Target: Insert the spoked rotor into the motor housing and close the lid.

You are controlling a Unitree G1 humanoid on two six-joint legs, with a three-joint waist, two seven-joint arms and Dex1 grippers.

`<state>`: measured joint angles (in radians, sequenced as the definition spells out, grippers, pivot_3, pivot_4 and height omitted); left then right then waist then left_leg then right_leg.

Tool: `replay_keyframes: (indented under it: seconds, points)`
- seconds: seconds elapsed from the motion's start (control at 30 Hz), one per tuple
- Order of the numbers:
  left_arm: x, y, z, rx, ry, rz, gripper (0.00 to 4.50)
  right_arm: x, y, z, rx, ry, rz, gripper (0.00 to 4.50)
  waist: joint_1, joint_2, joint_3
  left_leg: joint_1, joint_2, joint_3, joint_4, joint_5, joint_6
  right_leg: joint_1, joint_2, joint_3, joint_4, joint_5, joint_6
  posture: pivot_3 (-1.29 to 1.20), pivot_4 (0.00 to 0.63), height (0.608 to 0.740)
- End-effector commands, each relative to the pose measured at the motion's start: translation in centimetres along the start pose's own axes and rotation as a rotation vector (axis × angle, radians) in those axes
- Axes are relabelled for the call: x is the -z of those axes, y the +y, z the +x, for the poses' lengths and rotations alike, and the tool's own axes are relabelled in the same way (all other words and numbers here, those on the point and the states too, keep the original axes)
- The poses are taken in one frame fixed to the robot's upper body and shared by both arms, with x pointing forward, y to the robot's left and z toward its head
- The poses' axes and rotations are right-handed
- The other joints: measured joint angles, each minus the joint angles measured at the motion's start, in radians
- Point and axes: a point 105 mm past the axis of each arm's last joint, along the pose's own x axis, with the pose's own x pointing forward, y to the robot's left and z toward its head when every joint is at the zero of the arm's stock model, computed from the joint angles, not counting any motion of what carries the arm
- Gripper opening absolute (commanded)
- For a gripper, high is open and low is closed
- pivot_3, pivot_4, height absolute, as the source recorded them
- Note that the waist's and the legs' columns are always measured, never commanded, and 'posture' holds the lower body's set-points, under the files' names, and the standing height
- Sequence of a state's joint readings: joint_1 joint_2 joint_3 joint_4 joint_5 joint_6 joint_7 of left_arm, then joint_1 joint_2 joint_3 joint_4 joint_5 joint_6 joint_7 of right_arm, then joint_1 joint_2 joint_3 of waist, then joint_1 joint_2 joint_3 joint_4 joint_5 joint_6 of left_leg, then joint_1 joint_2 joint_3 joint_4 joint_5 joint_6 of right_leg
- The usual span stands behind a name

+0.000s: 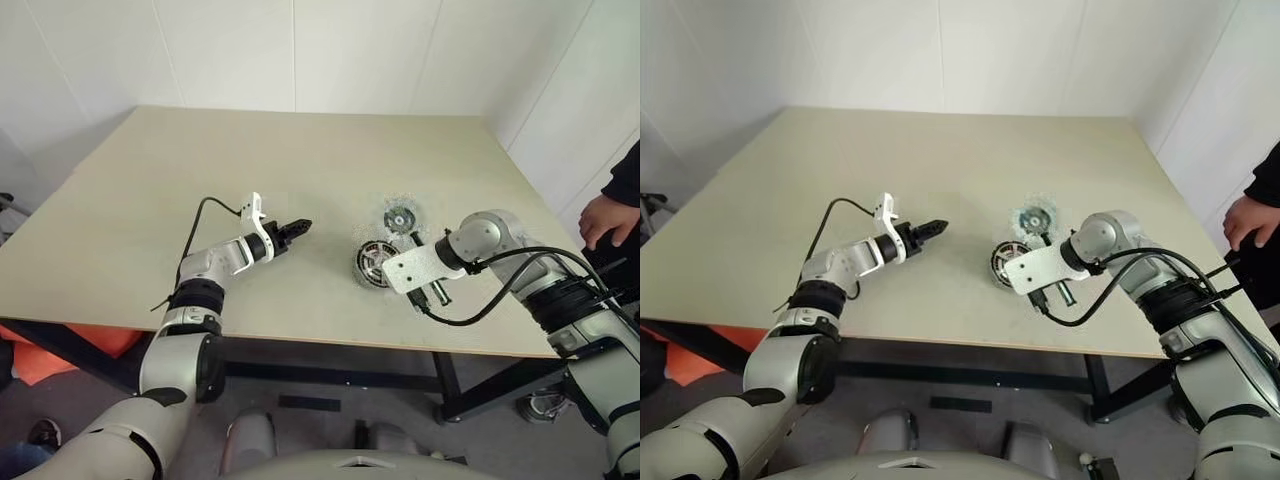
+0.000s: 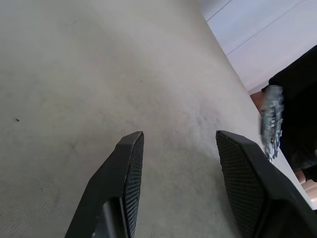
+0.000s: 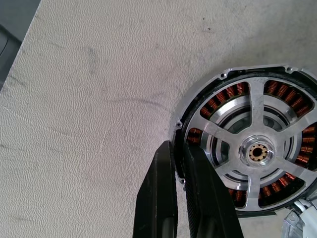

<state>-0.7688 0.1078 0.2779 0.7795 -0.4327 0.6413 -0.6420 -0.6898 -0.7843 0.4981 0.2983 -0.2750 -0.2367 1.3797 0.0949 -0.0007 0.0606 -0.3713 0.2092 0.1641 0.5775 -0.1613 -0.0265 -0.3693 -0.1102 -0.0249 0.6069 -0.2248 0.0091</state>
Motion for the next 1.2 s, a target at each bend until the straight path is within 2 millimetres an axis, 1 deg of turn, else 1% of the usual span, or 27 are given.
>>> replay_keyframes:
  seconds: [0.03,0.13,0.2,0.27,0.33,0.43,0.5,0.57,0.7,0.73,0.9,0.97,1.07,1.13,1.2]
  points:
    - [-0.9,-0.9,0.0,0.028,-0.046,0.013,2.45,0.6,0.0,-0.6,0.0,0.048,-0.007,0.03,0.0,0.0,0.0,0.0,0.0,0.0,0.0,0.0,0.0,0.0,0.0,0.0,0.0,0.0,0.0,0.0,0.0,0.74]
    - [-0.6,-0.8,-0.1,0.022,-0.05,0.0,2.45,0.2,-0.1,-1.2,0.015,0.032,0.016,0.03,0.001,0.0,0.0,-0.001,0.0,0.0,-0.001,0.0,0.0,-0.002,0.0,0.0,0.0,0.0,0.0,0.0,0.0,0.74]
    - [-0.2,-0.8,-0.1,0.02,-0.053,-0.009,2.45,-0.2,-0.3,-1.9,0.034,0.003,0.075,0.03,0.002,0.0,0.001,-0.003,0.0,0.0,-0.001,0.0,0.0,-0.003,0.0,0.0,0.0,0.0,0.0,0.0,0.0,0.74]
    - [0.2,-0.7,-0.2,0.015,-0.057,-0.022,2.45,-1.1,-0.4,-3.0,0.046,-0.056,0.178,0.03,0.005,0.001,0.001,-0.006,0.0,0.0,-0.001,0.0,0.0,-0.006,0.0,0.0,-0.001,0.0,0.0,0.0,0.0,0.74]
    - [0.7,-0.4,-0.4,0.004,-0.063,-0.041,2.45,-2.2,-0.8,-4.3,0.056,-0.126,0.324,0.03,0.006,0.001,0.001,-0.011,-0.001,0.0,-0.001,0.0,0.001,-0.011,0.0,0.0,-0.001,0.0,0.0,0.0,0.0,0.74]
    - [1.4,-0.3,-0.6,-0.004,-0.067,-0.061,2.45,-3.0,-0.7,-5.3,0.057,-0.169,0.452,0.03,0.01,0.001,0.001,-0.019,0.0,0.0,-0.001,0.0,0.001,-0.019,0.0,-0.001,0.0,0.0,-0.001,0.0,0.0,0.74]
    - [2.1,-0.2,-0.7,-0.011,-0.069,-0.08,2.45,-3.7,-1.2,-6.0,0.072,-0.209,0.573,0.03,0.011,0.002,0.001,-0.02,0.001,0.0,-0.001,0.0,0.002,-0.021,0.0,-0.001,0.0,0.0,-0.001,0.0,0.0,0.74]
    - [2.6,-0.2,-0.8,-0.017,-0.07,-0.092,2.45,-4.1,-1.7,-6.2,0.099,-0.228,0.662,0.03,0.011,0.002,0.001,-0.02,0.001,0.0,-0.001,0.0,0.002,-0.021,0.0,-0.001,0.0,0.0,-0.001,0.0,0.0,0.74]
    - [3.3,-0.3,-1.0,-0.025,-0.074,-0.108,2.45,-5.2,-3.2,-5.8,0.12,-0.297,0.904,0.03,0.009,0.002,0.001,-0.018,0.001,0.001,-0.001,0.0,0.0,-0.02,0.0,0.0,0.001,0.0,-0.001,0.0,0.0,0.74]
    - [3.3,-0.3,-1.1,-0.026,-0.075,-0.11,2.45,-5.4,-3.3,-5.7,0.12,-0.305,0.937,0.03,0.009,0.002,0.001,-0.017,0.001,0.001,-0.001,0.001,0.0,-0.02,0.0,0.0,0.001,0.0,-0.001,0.0,0.0,0.74]
    - [3.4,0.1,-1.8,-0.052,-0.083,-0.112,2.45,-6.2,-5.6,-4.2,0.167,-0.33,1.182,0.03,0.008,0.002,0.001,-0.015,0.001,0.001,-0.003,0.002,-0.003,-0.019,0.001,0.001,0.002,0.0,-0.001,0.0,0.0,0.74]
    - [3.3,0.3,-2.1,-0.063,-0.089,-0.11,2.45,-6.4,-6.2,-3.8,0.178,-0.336,1.243,0.03,0.01,0.002,0.001,-0.015,0.0,0.001,-0.005,0.003,-0.004,-0.02,0.001,0.001,0.002,0.0,-0.001,0.0,0.0,0.74]
    - [3.1,0.6,-2.6,-0.079,-0.096,-0.106,2.45,-6.5,-7.3,-3.4,0.212,-0.341,1.282,0.03,0.01,0.002,0.001,-0.015,0.0,0.001,-0.007,0.004,-0.007,-0.02,0.001,0.001,0.0,0.0,-0.001,0.0,0.0,0.74]
    - [3.0,0.7,-2.8,-0.084,-0.101,-0.105,2.45,-6.4,-7.6,-2.8,0.222,-0.334,1.301,0.03,0.009,0.002,0.001,-0.015,0.0,0.001,-0.009,0.006,-0.009,-0.021,0.001,0.001,0.0,0.0,-0.001,0.0,0.0,0.74]
    - [2.9,0.8,-2.9,-0.09,-0.107,-0.104,2.45,-6.2,-7.3,-1.7,0.21,-0.316,1.329,0.03,0.008,0.002,0.001,-0.014,0.0,0.001,-0.011,0.007,-0.012,-0.021,0.001,0.001,0.0,0.0,0.0,0.0,0.0,0.74]
